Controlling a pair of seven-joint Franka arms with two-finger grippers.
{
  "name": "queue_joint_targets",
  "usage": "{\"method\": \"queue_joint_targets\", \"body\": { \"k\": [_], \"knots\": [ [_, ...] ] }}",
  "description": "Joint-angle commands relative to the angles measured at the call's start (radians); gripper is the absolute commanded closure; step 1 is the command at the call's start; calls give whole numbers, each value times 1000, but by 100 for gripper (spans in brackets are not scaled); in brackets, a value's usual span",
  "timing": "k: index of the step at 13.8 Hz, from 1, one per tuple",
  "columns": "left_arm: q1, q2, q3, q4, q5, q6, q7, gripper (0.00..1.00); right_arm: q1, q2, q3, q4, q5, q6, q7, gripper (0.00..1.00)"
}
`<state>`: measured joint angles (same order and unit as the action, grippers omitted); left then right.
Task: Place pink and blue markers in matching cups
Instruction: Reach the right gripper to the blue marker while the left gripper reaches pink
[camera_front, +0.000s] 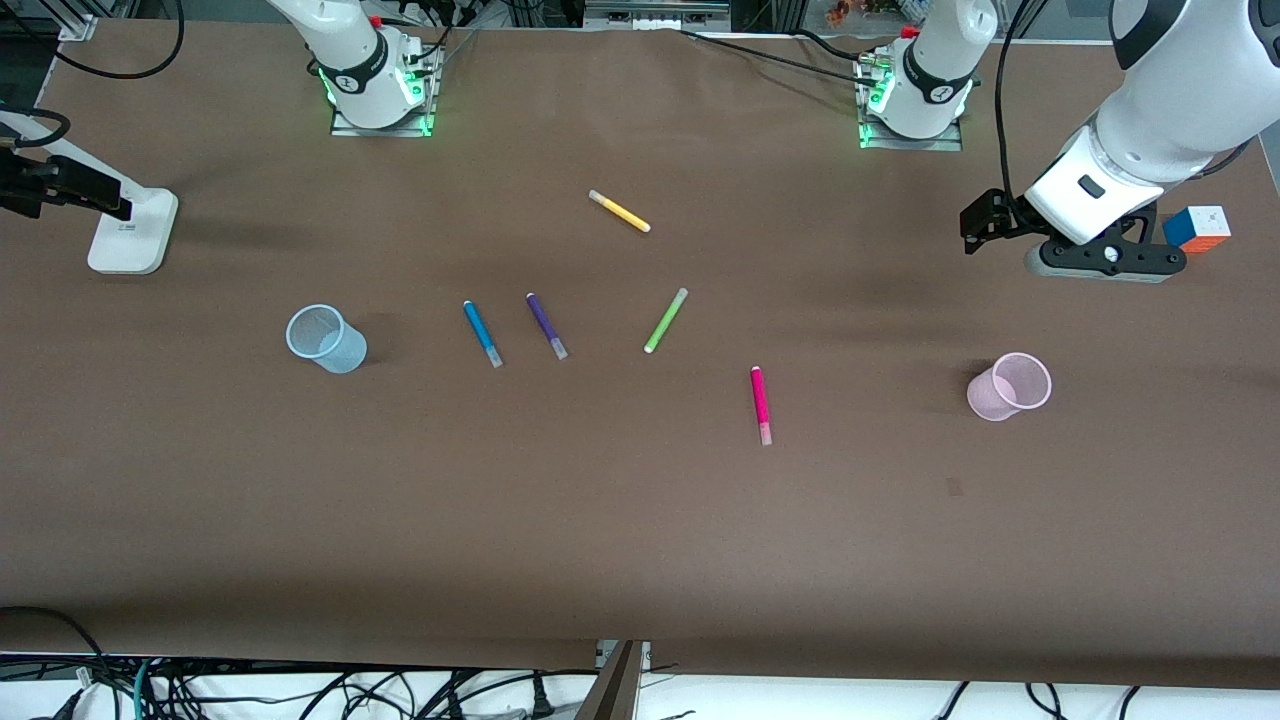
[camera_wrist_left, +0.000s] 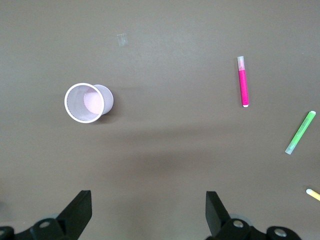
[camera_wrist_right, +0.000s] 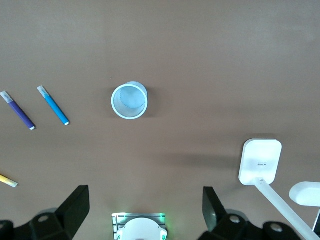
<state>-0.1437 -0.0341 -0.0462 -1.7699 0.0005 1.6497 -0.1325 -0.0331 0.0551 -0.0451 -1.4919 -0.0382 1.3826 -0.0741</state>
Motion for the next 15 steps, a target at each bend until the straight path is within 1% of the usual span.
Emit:
{"method": "queue_joint_targets", "body": {
  "k": [1, 4, 6, 7, 9, 10, 12, 15],
  "knots": [
    [6, 8, -7, 18, 13, -2, 11, 0, -4, 6, 2, 24, 8, -11, -12, 0],
    [6, 8, -7, 20, 12, -2, 10, 0, 1, 17, 5, 22, 15, -11, -1, 0],
    [4, 22, -9, 17, -2, -2, 8, 0, 57, 83, 5, 22, 26, -8, 7, 0],
    [-8, 52, -11, 18, -2, -2, 8, 0, 73, 95, 7, 22, 29, 5, 5, 0],
    [-31, 142, -40, 23, -7, 22, -22, 0, 132, 158, 7, 18, 29, 58, 2, 0],
    [-36, 198, -55, 56, -5, 63, -62, 0, 166, 199, 7, 19, 27, 62, -1, 0],
    [-43, 320, -61, 145, 4, 79, -93, 0, 243, 265, 7, 10, 27, 111, -4, 0],
    [-83, 518, -60, 318, 3, 119, -95, 0, 350, 373, 7, -1, 31, 211, 5, 0]
  ]
}}
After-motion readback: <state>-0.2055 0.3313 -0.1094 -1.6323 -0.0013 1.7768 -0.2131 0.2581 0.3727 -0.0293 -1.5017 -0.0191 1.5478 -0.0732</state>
